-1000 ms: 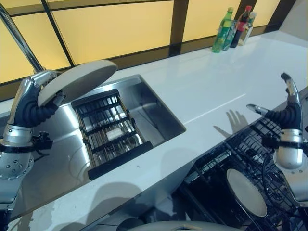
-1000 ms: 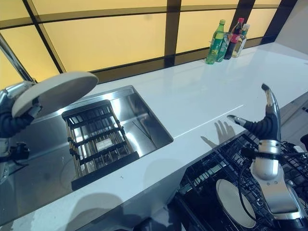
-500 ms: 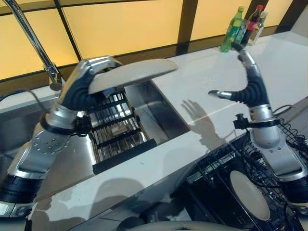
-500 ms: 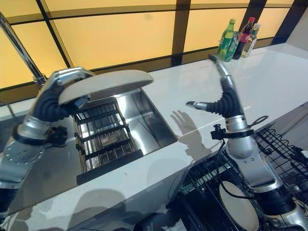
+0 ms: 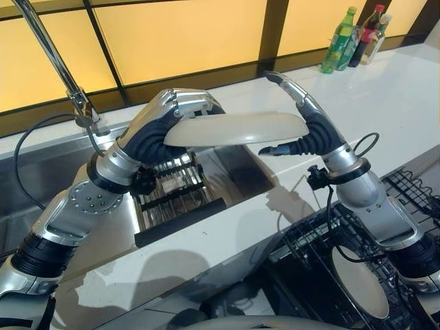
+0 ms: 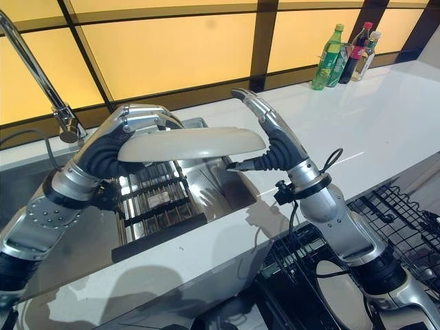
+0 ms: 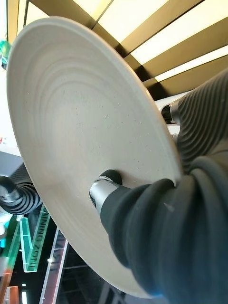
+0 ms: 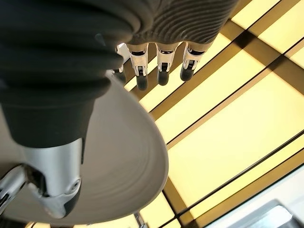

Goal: Pick up plates and place into dishwasher.

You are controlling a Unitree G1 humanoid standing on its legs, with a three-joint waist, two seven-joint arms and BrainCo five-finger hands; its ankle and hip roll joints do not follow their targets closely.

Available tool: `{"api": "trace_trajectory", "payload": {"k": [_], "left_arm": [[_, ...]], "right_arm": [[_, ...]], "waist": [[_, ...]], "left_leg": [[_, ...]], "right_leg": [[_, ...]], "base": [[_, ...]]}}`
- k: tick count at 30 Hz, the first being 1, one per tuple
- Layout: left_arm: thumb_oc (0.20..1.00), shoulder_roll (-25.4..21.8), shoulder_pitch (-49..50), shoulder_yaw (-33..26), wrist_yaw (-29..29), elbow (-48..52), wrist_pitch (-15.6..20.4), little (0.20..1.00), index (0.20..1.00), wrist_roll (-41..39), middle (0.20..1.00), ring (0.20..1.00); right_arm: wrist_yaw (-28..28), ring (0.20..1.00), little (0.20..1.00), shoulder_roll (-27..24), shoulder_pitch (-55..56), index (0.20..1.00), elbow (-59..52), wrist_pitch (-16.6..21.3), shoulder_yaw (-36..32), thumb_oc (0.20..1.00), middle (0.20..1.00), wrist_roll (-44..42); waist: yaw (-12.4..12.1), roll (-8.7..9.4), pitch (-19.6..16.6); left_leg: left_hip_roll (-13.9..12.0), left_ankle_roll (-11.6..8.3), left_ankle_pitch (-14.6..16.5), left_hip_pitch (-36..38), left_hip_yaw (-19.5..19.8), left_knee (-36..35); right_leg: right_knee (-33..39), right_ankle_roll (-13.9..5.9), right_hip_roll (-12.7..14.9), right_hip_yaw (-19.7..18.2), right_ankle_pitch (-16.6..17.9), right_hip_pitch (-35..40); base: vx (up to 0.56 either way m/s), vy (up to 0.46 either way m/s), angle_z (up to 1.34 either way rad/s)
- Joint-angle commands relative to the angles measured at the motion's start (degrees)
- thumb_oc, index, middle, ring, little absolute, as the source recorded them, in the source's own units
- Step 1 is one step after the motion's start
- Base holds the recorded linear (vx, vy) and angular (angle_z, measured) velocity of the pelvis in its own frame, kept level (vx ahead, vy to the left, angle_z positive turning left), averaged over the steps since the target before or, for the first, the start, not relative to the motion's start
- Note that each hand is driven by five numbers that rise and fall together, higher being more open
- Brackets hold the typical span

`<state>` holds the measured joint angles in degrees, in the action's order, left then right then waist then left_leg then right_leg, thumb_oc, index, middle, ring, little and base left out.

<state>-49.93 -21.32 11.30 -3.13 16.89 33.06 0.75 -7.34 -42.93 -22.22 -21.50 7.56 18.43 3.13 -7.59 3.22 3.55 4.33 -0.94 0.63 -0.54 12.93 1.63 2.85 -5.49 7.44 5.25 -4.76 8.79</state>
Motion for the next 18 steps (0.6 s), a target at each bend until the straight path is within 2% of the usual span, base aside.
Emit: {"api": "trace_trajectory", "payload": {"k": [1, 5, 8, 9, 10, 11, 12, 14, 18], "left_arm": [[0.2, 1.74, -3.59, 1.67, 0.26, -0.28, 1.01, 0.2, 0.2, -4.14, 0.2, 0.2], [0.2, 1.39, -4.09, 1.89, 0.3, -0.36, 0.46, 0.2, 0.2, -5.21, 0.2, 0.2], [0.2, 1.87, -4.25, 1.94, -0.05, -0.55, 0.53, 0.2, 0.2, -4.98, 0.2, 0.2], [0.2, 1.87, -4.15, 1.94, -0.12, -0.38, 0.43, 0.2, 0.2, -5.01, 0.2, 0.2], [0.2, 1.9, -4.13, 2.01, -0.32, -0.29, 0.34, 0.2, 0.2, -4.95, 0.2, 0.2], [0.2, 1.97, -4.11, 1.99, -0.31, -0.32, 0.39, 0.2, 0.2, -4.88, 0.2, 0.2], [0.2, 2.25, -4.03, 1.85, -0.14, -0.38, 0.53, 0.2, 0.2, -4.84, 0.2, 0.2], [0.2, 2.5, -4.08, 1.83, 0.02, -0.27, 0.36, 0.2, 0.2, -5.23, 0.2, 0.2], [0.2, 3.46, -3.64, 1.78, 0.78, -0.35, 0.85, 0.2, 0.2, -5.59, 0.2, 0.2]], "right_arm": [[0.9, 1.0, 1.0, -0.22, -3.07, 1.0, -4.14, 1.72, 3.26, 1.0, 1.0, 1.14], [2.11, 1.0, 1.0, -0.55, -3.81, 1.0, -4.31, 1.69, 4.48, 1.0, 1.0, 1.26], [0.87, 1.0, 1.0, -0.04, -4.42, 1.0, -4.29, 1.45, 5.09, 1.0, 1.0, 1.11], [0.49, 0.94, 0.94, 0.18, -4.48, 0.94, -4.39, 1.42, 5.11, 0.94, 0.94, 1.01], [-0.09, 0.495, 0.495, 0.55, -4.66, 0.495, -4.71, 1.19, 5.0, 0.495, 0.495, 0.84], [-0.17, 0.369, 0.369, 0.72, -4.63, 0.369, -4.72, 1.2, 4.93, 0.369, 0.369, 0.89], [-0.93, 0.282, 0.282, 1.39, -4.53, 0.282, -4.56, 1.39, 4.64, 0.282, 0.282, 0.75], [-2.33, 0.2, 0.2, 2.37, -4.71, 0.2, -4.33, 1.68, 4.36, 0.2, 0.2, 0.4], [-4.13, 0.2, 0.2, 4.29, -4.36, 0.2, -4.19, 1.74, 3.22, 0.2, 0.2, -0.42]], "waist": [[-1.39, -1.86, -5.26], [-1.61, -1.72, -5.19], [-1.91, -1.63, -5.06], [-1.98, -1.61, -5.07], [-2.02, -1.61, -5.05], [-2.04, -1.61, -5.05], [-2.12, -1.62, -5.05], [-2.25, -1.65, -5.02], [-2.28, -1.77, -5.02]], "left_leg": [[-4.11, -3.11, 1.52, 2.21, -0.54, -1.21], [-3.82, -2.97, 1.6, 2.2, -0.09, -0.93], [-3.66, -2.89, 1.67, 2.17, 0.25, -0.78], [-3.61, -2.84, 1.69, 2.23, 0.29, -0.79], [-3.58, -2.79, 1.74, 2.27, 0.3, -0.77], [-3.55, -2.78, 1.74, 2.26, 0.33, -0.77], [-3.43, -2.7, 1.76, 2.23, 0.38, -0.76], [-3.27, -2.54, 1.78, 2.27, 0.49, -0.8], [-3.12, -2.35, 1.84, 2.42, 0.57, -0.97]], "right_leg": [[-10.02, -3.16, 1.63, -0.02, 0.21, -7.33], [-10.47, -3.19, 1.83, 0.0, 0.14, -7.36], [-10.53, -3.22, 2.03, 0.11, 0.2, -7.3], [-10.54, -3.24, 2.09, 0.2, 0.21, -7.24], [-10.63, -3.27, 2.15, 0.26, 0.25, -7.3], [-10.63, -3.26, 2.17, 0.27, 0.25, -7.29], [-10.62, -3.26, 2.2, 0.32, 0.3, -7.31], [-10.53, -3.21, 2.16, 0.31, 0.34, -7.24], [-10.47, -3.16, 2.1, 0.23, 0.38, -7.21]], "base": [[0.0, 0.0, 0.0], [0.0, 0.0, 0.0], [0.0, 0.0, 0.0], [0.0, 0.0, 0.0], [0.0, 0.004, 0.05], [0.01, 0.008, 0.07], [0.0, 0.004, 0.08], [0.0, 0.004, 0.08], [0.01, 0.001, 0.07]]}}
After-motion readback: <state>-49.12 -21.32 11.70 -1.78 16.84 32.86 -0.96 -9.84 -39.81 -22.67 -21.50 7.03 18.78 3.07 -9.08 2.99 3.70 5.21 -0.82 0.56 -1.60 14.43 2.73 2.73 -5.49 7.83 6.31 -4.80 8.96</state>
